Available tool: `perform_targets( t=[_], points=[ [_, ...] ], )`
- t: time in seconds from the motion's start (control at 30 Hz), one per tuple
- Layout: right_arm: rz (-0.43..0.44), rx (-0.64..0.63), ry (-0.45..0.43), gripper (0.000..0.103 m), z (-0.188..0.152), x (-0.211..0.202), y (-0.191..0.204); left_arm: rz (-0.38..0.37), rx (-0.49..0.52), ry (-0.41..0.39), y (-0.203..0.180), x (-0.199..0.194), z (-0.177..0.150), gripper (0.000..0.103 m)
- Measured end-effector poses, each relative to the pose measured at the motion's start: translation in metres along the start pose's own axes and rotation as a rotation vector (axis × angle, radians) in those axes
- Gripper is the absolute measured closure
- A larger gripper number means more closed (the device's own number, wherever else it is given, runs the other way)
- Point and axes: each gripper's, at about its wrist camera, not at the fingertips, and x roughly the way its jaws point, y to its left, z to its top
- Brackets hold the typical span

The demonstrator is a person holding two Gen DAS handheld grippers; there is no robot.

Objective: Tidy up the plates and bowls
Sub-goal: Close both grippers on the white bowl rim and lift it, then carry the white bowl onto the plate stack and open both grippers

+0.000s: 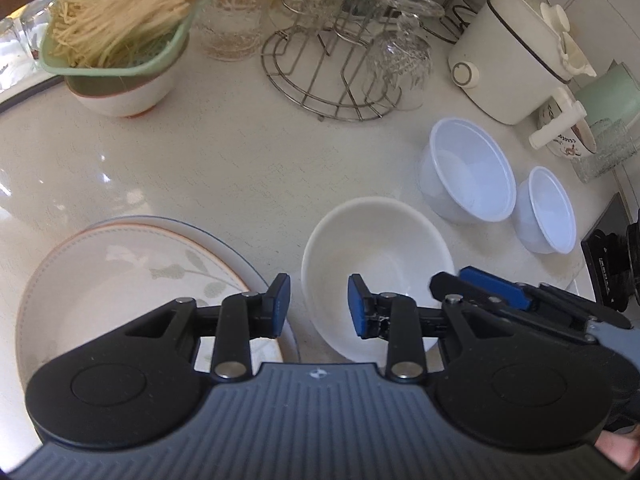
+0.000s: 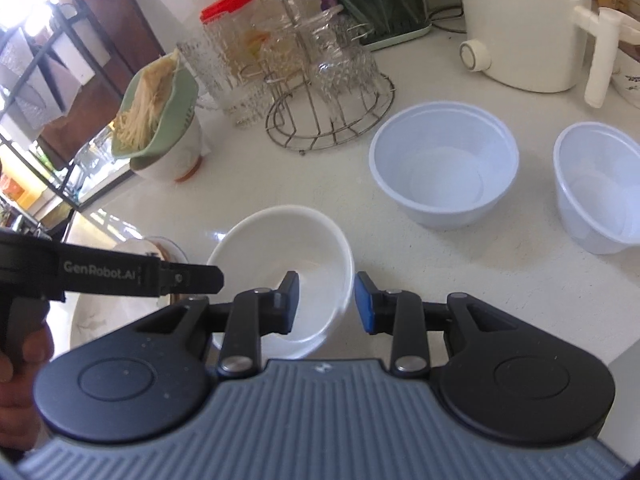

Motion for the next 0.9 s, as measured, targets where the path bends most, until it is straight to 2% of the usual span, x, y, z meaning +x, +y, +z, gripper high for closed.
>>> perform_targets(
  t=[0.03,0.1,0.17,0.33,0.5,0.67,0.8,0.9],
  points=[
    [-0.005,0.002,-0.004,0.054,0.002,-0.002,0.000,0.006,0.002,-0.006,0.001,-0.002,0.001,0.061],
    [-0.023,-0.009,-0.030,0.045,0.006,-0.009,0.001,0.009,-0.008,-0.025,0.005,-0.008,0.002,0.058],
    [-0.039,-0.016,-0.059,0.041,0.010,-0.016,0.003,0.007,-0.014,-0.046,0.009,-0.016,0.003,0.057],
    [-0.061,-0.027,-0.112,0.041,0.020,-0.038,0.009,0.027,0.039,-0.117,0.006,-0.045,0.006,0.055],
    [-0.075,-0.006,-0.177,0.041,0.027,-0.067,0.013,0.006,0.092,-0.183,-0.006,-0.079,0.010,0.055],
    [-0.083,-0.011,-0.259,0.041,0.031,-0.101,0.018,-0.034,0.134,-0.258,-0.028,-0.110,0.011,0.055],
    [-0.117,-0.030,-0.308,0.041,0.032,-0.123,0.018,-0.009,0.190,-0.298,-0.053,-0.126,0.005,0.055],
    [-0.139,-0.030,-0.322,0.041,0.030,-0.131,0.014,-0.030,0.207,-0.310,-0.066,-0.132,-0.001,0.055]
  ],
)
